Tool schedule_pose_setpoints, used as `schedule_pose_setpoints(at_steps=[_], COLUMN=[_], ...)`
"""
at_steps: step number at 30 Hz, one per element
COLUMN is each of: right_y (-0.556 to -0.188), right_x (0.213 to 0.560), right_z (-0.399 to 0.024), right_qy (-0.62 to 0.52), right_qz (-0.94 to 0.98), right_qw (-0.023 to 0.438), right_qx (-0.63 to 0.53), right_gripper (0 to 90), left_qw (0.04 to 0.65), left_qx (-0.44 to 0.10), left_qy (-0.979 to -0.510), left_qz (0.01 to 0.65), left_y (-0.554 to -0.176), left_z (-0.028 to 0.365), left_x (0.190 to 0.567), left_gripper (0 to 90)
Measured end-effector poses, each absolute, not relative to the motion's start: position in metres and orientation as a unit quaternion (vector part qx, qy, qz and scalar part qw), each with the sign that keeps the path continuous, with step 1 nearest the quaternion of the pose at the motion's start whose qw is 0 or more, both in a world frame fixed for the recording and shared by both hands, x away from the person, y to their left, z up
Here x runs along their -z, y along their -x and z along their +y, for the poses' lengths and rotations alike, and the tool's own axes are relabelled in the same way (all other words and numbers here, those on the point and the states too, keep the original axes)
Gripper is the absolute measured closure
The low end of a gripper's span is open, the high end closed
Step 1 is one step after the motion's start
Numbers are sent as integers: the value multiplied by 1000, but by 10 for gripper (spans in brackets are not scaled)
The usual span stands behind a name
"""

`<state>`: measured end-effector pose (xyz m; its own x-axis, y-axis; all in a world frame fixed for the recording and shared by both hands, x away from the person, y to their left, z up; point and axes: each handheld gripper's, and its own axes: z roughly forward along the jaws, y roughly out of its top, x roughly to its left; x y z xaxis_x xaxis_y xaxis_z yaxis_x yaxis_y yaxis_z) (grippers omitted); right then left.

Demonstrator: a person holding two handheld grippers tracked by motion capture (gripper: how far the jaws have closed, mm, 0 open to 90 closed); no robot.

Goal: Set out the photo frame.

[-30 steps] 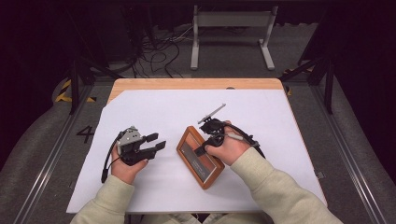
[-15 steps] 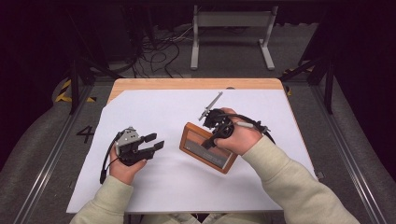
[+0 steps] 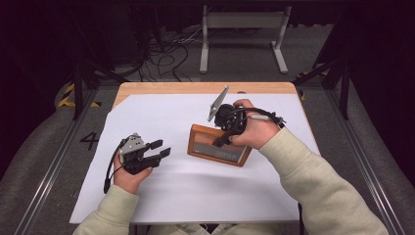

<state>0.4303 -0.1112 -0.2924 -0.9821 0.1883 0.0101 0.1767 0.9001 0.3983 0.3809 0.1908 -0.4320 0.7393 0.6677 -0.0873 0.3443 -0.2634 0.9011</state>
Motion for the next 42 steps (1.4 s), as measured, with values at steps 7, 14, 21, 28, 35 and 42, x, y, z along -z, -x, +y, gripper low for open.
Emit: schedule_pose_setpoints(at_steps=[7, 14, 21, 28, 35, 42], right_y=[-443, -454, -461, -462, -466, -471], right_x=[302, 322, 342, 352, 355, 353], right_z=[-107, -108, -110, -109, -111, -115], right_qy=[-56, -36, -35, -20, -20, -49], right_qz=[984, 990, 991, 991, 989, 985], right_qw=[0, -11, -26, -33, -39, -16], right_qx=[-170, -135, -127, -127, -144, -163], right_gripper=[725, 725, 725, 724, 721, 596], left_qw=[514, 515, 515, 515, 514, 512], left_qx=[-156, -156, -153, -150, -152, -152], left_qy=[-778, -778, -779, -780, -780, -781], left_qz=[325, 324, 323, 323, 322, 324], left_y=[-381, -381, -382, -382, -382, -380], left_z=[190, 189, 188, 187, 187, 188], left_x=[432, 432, 433, 433, 433, 433], left_gripper=[523, 525, 527, 529, 529, 527])
